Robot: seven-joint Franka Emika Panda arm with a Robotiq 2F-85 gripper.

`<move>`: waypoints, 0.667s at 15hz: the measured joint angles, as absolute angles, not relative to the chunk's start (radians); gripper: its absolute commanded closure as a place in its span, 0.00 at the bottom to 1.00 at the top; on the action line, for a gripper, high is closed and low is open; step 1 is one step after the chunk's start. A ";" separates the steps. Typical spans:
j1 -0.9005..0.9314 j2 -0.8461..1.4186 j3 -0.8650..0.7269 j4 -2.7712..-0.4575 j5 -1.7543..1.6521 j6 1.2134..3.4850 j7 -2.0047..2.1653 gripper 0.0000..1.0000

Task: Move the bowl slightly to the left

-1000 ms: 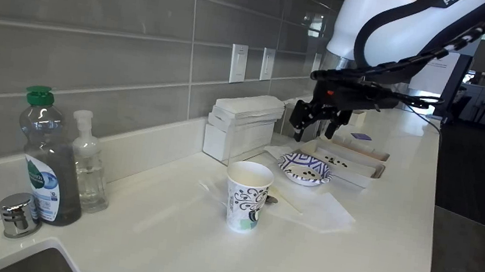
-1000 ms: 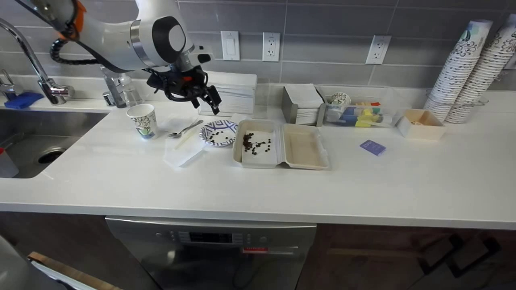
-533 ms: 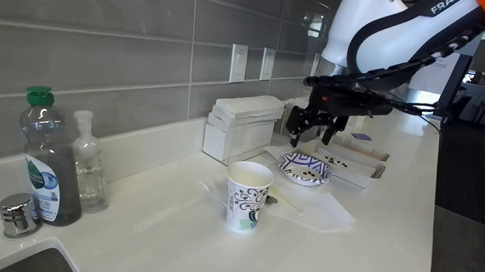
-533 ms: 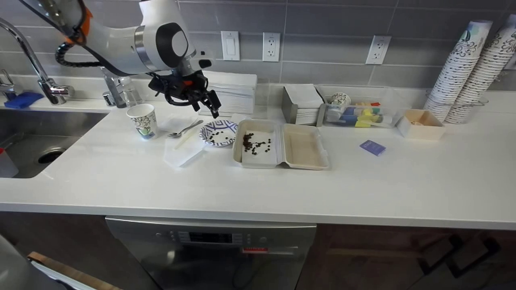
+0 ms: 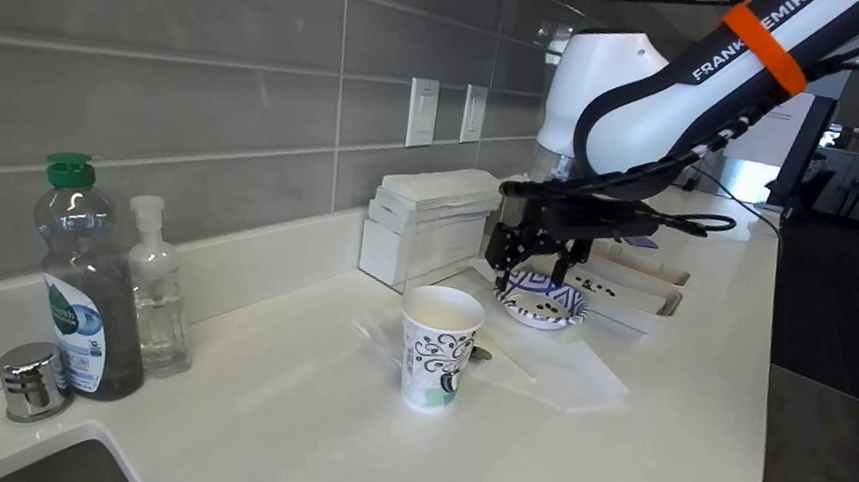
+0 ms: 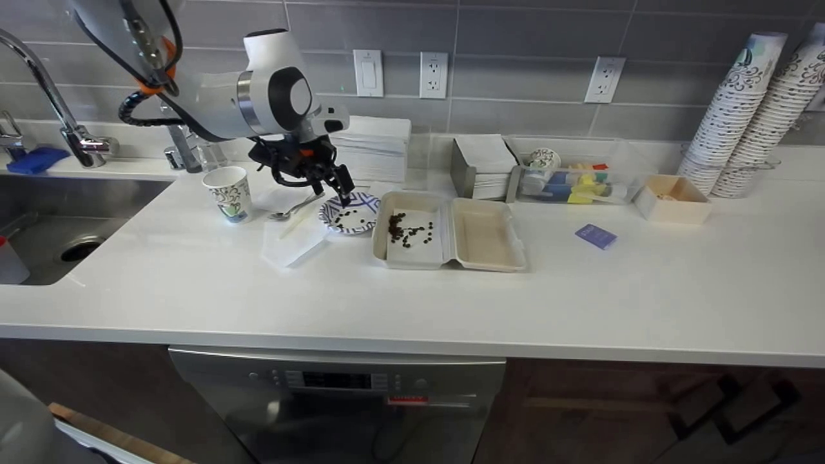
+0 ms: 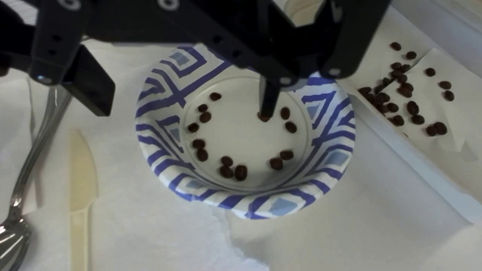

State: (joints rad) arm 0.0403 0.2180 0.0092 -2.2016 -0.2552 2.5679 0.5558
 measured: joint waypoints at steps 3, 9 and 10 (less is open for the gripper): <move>0.065 0.274 -0.003 -2.165 -0.255 2.583 0.563 0.19; 0.129 0.372 -0.040 -2.089 -0.255 2.597 0.567 0.51; 0.139 0.382 -0.048 -2.080 -0.255 2.597 0.567 0.61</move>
